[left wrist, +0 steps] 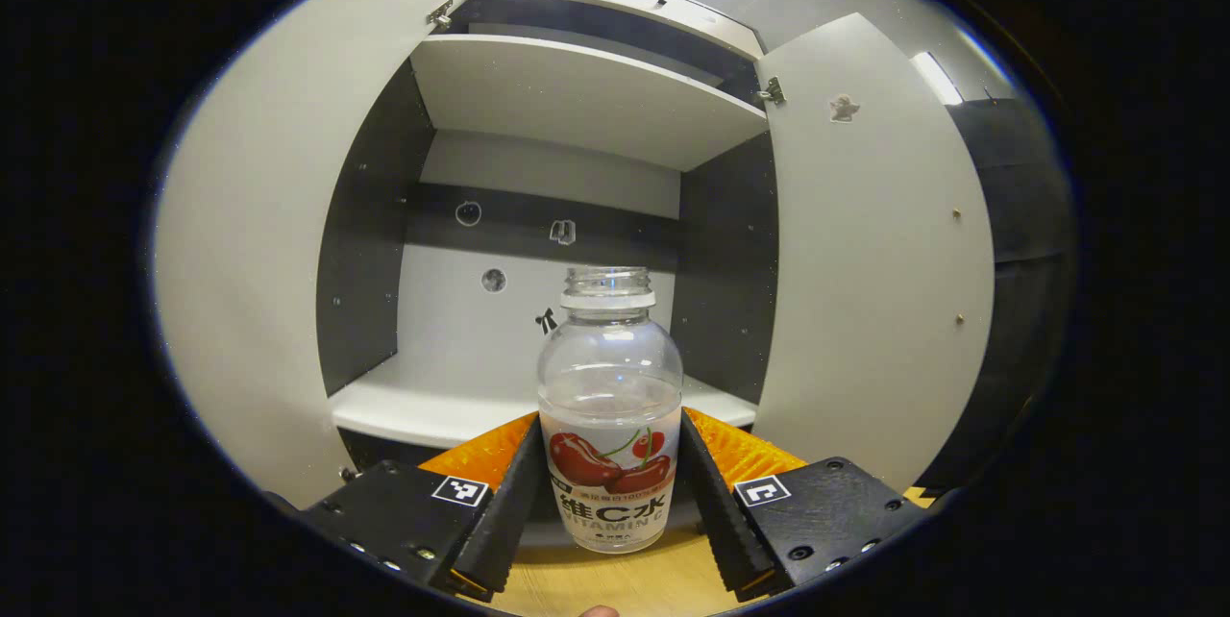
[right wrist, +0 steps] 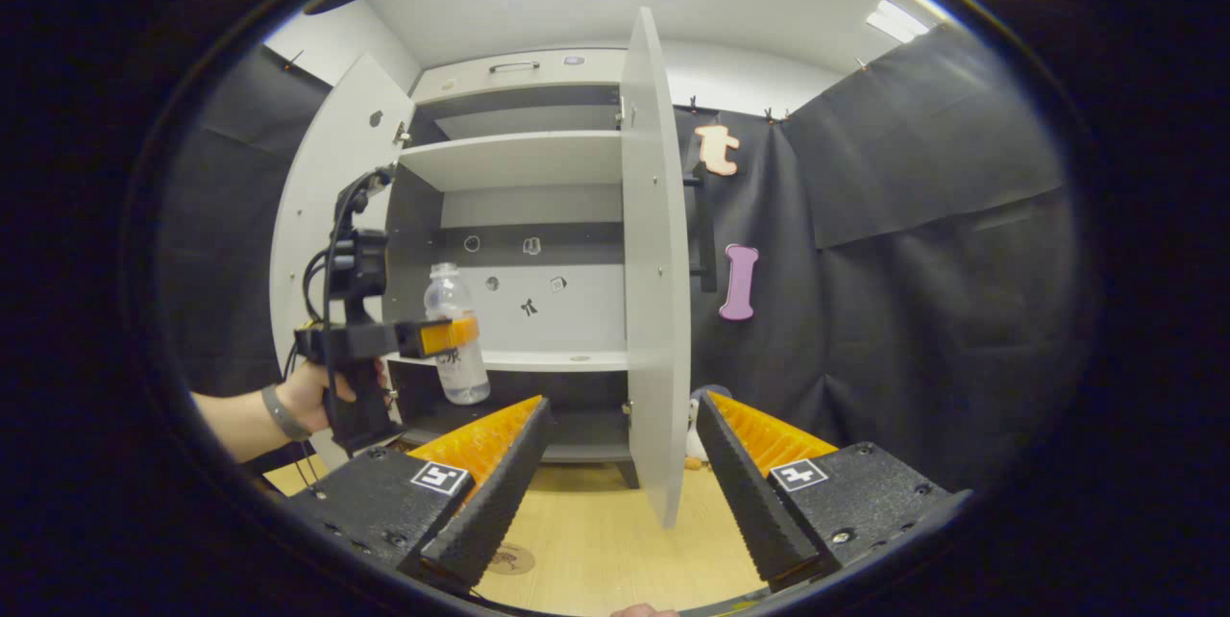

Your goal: Grasp the bottle in the cabinet with the left hand and place it on the coaster, then close the right door with the right hand and the left door with the left hand.

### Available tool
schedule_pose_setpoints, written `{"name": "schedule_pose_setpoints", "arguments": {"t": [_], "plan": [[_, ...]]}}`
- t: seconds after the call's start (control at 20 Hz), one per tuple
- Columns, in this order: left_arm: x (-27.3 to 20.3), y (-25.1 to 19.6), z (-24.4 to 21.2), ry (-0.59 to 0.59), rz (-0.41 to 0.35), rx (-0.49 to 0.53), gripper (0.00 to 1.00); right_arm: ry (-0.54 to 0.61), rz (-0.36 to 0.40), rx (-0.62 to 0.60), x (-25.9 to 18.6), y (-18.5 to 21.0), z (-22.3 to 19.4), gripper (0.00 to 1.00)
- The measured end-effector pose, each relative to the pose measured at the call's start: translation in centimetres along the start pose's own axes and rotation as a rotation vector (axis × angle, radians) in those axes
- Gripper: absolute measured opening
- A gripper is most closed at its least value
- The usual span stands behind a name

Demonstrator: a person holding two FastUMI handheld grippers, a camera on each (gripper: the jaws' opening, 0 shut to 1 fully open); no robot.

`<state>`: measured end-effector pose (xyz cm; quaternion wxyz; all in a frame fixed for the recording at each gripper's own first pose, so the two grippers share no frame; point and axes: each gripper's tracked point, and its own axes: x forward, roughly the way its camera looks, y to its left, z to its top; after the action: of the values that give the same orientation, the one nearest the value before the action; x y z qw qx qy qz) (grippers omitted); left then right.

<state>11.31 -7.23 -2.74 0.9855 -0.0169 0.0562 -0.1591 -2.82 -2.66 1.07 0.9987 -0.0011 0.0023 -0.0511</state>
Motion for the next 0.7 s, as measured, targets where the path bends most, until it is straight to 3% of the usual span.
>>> {"name": "schedule_pose_setpoints", "arguments": {"t": [0.3,0.7], "plan": [[-5.8,-2.1,-11.6,0.046,0.046,0.076,0.78,0.004,-0.016,-0.012,-0.3,-0.9,0.5,0.96],[-9.3,-5.2,-21.2,0.107,0.071,0.1,0.78,0.032,-0.038,-0.051,-1.3,-1.6,1.3,0.96]]}}
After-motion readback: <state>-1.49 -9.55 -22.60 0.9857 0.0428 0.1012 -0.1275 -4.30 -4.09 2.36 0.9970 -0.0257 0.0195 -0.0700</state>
